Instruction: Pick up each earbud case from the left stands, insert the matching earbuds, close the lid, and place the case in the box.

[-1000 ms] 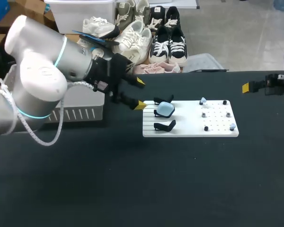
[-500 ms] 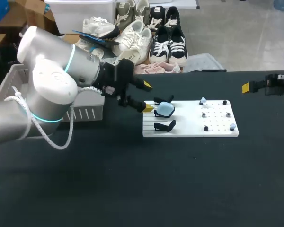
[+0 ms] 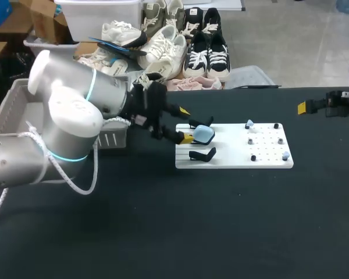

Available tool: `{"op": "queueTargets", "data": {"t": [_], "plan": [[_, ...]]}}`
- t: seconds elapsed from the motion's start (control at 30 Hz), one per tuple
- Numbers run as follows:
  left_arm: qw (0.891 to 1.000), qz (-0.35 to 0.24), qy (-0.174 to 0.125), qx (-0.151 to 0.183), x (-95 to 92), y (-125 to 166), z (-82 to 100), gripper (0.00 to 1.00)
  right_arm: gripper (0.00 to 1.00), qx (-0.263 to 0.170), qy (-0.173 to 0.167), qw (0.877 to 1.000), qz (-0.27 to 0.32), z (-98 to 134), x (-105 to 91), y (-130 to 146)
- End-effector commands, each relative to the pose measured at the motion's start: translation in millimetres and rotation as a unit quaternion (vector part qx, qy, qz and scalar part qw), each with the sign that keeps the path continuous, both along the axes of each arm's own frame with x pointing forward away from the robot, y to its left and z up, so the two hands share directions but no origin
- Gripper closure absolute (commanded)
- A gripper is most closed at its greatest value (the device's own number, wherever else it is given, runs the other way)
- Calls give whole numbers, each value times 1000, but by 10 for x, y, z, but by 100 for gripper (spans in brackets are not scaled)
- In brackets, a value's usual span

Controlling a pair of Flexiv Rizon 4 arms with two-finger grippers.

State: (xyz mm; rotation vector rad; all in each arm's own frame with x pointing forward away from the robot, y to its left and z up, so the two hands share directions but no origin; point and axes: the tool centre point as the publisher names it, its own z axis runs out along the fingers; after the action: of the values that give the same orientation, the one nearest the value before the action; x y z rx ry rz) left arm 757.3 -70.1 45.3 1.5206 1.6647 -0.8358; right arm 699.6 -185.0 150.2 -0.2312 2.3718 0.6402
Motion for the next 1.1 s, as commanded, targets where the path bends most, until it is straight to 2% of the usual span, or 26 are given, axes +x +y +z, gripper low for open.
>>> {"op": "queueTargets", "data": {"t": [0.03,0.3,0.67,1.1], "plan": [[1000,-1,-3,-1,6,-35,-60,0,0,0,0,1000,1,-2,5,-7],[1000,-4,-1,-4,13,-86,-117,0,0,0,0,1000,1,-2,5,-7],[1000,3,6,-9,112,-127,-197,0,0,0,0,1000,1,-2,5,-7],[1000,-3,4,-9,101,-185,-252,0,0,0,0,1000,1,-2,5,-7]]}}
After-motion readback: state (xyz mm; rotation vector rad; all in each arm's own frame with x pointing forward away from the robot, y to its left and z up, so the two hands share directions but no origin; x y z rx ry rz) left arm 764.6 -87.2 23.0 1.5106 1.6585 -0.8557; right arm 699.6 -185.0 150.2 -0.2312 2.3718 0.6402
